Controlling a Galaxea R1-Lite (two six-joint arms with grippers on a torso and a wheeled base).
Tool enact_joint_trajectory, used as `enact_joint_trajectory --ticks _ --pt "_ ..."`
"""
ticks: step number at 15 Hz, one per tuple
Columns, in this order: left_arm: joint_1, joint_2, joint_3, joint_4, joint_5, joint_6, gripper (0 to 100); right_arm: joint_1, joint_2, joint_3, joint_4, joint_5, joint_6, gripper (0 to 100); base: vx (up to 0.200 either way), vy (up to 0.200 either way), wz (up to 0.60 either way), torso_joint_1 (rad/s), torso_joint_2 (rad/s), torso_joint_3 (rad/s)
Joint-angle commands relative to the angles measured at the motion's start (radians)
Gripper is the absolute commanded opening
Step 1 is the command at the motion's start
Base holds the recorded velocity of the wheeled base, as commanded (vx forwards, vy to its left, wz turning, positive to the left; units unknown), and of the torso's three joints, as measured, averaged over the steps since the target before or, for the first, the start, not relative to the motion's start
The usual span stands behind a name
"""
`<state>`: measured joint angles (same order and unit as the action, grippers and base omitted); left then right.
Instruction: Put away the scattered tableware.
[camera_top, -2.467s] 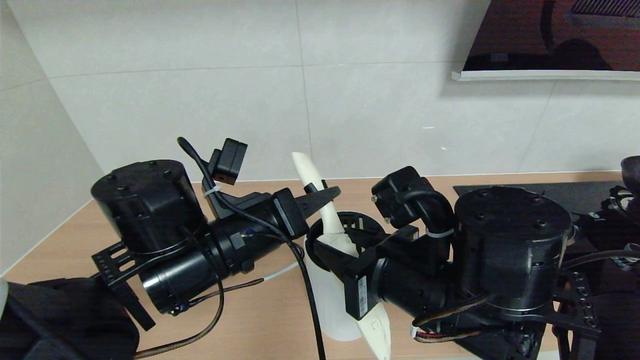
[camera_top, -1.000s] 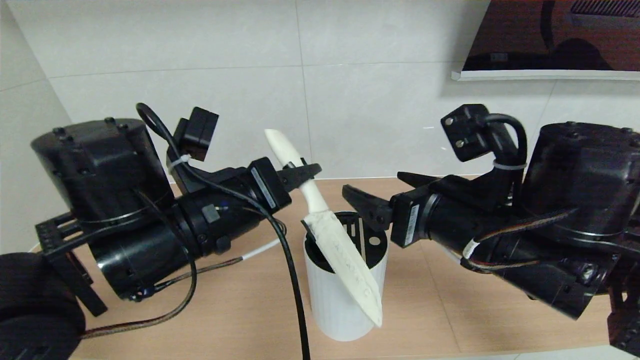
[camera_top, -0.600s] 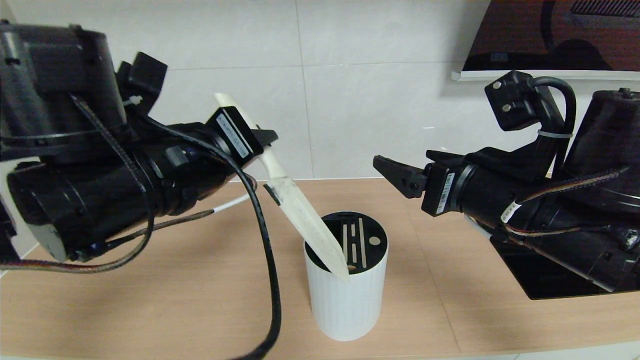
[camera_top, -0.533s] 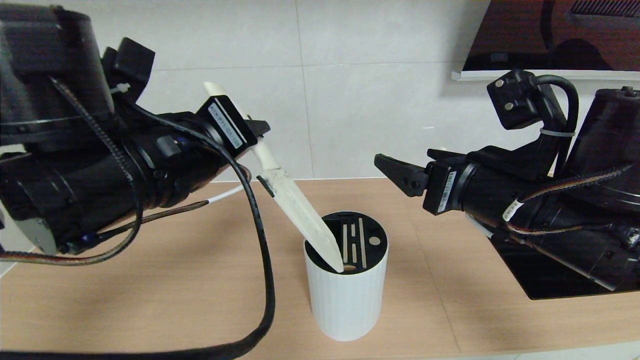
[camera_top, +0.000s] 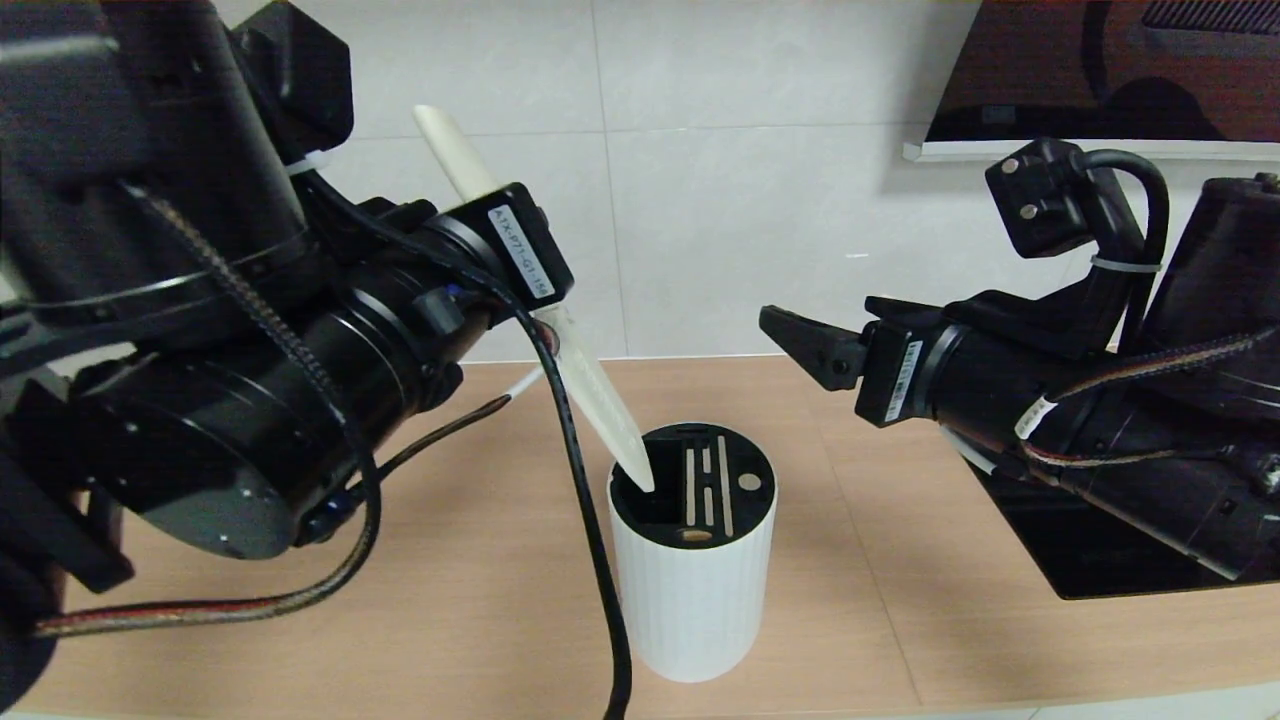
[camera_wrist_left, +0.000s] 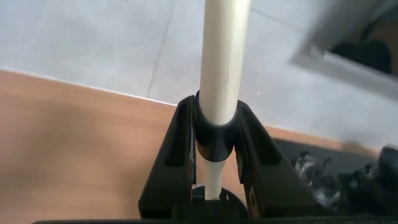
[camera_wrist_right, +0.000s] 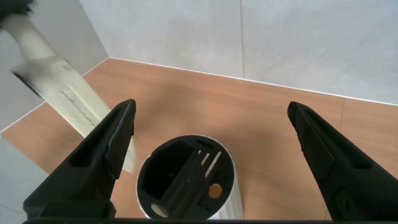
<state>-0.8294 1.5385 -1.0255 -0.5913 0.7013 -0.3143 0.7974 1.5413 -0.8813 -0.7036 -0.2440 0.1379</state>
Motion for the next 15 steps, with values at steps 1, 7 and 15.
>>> enact_joint_trajectory --ticks 1,7,15 --pt "-0.019 0.045 0.074 -0.148 0.018 0.089 0 -0.017 0.003 0.007 0.000 -0.001 -0.003 100 0.000 0.000 0.00 0.000 0.00 0.000" --pt "-0.048 0.060 0.137 -0.311 0.029 0.199 0 -0.023 0.005 0.016 -0.002 -0.003 -0.004 100 0.000 0.000 0.00 0.000 0.00 0.000" --pt "-0.057 0.149 0.142 -0.389 0.027 0.185 0 -0.020 0.002 0.033 -0.005 -0.009 -0.037 100 0.000 0.000 0.00 0.000 0.00 0.000"
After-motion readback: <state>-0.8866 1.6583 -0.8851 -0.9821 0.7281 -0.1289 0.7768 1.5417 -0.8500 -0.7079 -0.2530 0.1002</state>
